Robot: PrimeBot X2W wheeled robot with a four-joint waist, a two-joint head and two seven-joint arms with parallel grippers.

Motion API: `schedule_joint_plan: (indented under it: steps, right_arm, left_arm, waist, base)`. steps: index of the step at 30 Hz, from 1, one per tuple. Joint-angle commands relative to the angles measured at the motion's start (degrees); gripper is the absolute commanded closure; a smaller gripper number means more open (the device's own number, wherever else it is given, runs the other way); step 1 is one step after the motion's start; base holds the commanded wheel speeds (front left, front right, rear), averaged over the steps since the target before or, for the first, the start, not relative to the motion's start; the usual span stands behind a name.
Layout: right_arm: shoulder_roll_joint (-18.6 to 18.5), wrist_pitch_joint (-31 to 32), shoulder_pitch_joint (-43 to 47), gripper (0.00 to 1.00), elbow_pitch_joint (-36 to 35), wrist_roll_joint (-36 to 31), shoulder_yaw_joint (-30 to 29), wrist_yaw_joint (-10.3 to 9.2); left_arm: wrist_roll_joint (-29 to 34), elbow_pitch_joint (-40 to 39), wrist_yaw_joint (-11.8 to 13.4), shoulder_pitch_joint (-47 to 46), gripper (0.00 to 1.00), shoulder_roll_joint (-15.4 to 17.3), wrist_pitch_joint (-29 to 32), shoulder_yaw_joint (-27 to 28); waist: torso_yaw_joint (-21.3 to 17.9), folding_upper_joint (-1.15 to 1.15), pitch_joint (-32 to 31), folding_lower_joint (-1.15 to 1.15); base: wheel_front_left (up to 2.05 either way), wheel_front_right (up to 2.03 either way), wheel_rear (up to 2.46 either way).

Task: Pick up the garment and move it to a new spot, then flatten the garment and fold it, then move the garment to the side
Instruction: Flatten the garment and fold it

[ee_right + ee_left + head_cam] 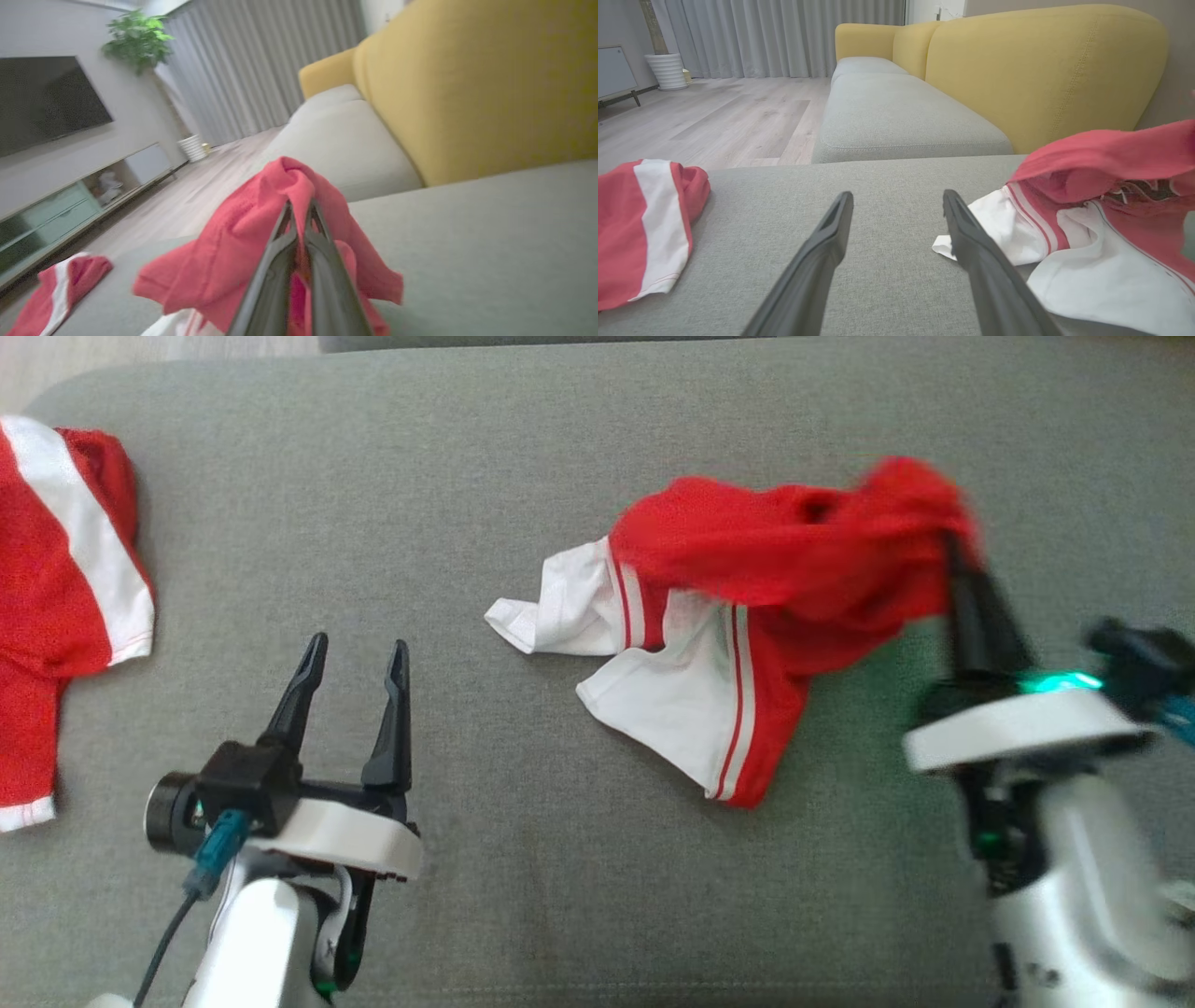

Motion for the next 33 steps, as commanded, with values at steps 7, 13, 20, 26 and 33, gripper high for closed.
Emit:
schedule_joint_plan:
  steps: [7,13,20,26,33]
  right_arm:
    - [0.5,1.9,2.8,1.00,5.4,4.2,-13.5,0.43]
    - [0.5,1.6,1.4,0.00,12.7,3.8,-19.0,0.43]
    - [0.5,-0.3,1.8,0.00,8.9,1.8,-16.9,0.43]
    - [-0.2,-1.5,5.1,0.00,-3.1,-6.0,-13.5,0.43]
    - [-1.4,0.1,10.1,0.00,-13.1,-13.4,-7.9,0.43]
  left_arm:
    - [1.0,-1.6,-0.6,-2.4,0.00,0.1,-0.7,2.3]
    - [1.4,-1.4,-0.9,-2.7,0.00,0.0,-0.7,2.7]
    - [1.7,-1.3,-1.1,-2.1,0.00,-0.1,-0.7,3.5]
    - [1.9,-1.3,-1.0,-1.1,0.00,-0.1,-0.7,4.2]
    - [2.4,-1.3,-0.8,0.8,0.00,0.1,-0.7,4.6]
  waist:
    - [-0.2,0.00,1.1,0.00]
    - [-0.5,0.00,1.8,0.00]
    - [-1.3,0.00,1.0,0.00]
    - [-1.9,0.00,-0.6,0.00]
    - [-2.2,0.00,-3.3,0.00]
  base:
    - [0.00,0.00,0.00]
    - [0.00,0.00,0.00]
    - [0.00,0.00,0.00]
    - [0.00,0.00,0.00]
    - [0.00,0.00,0.00]
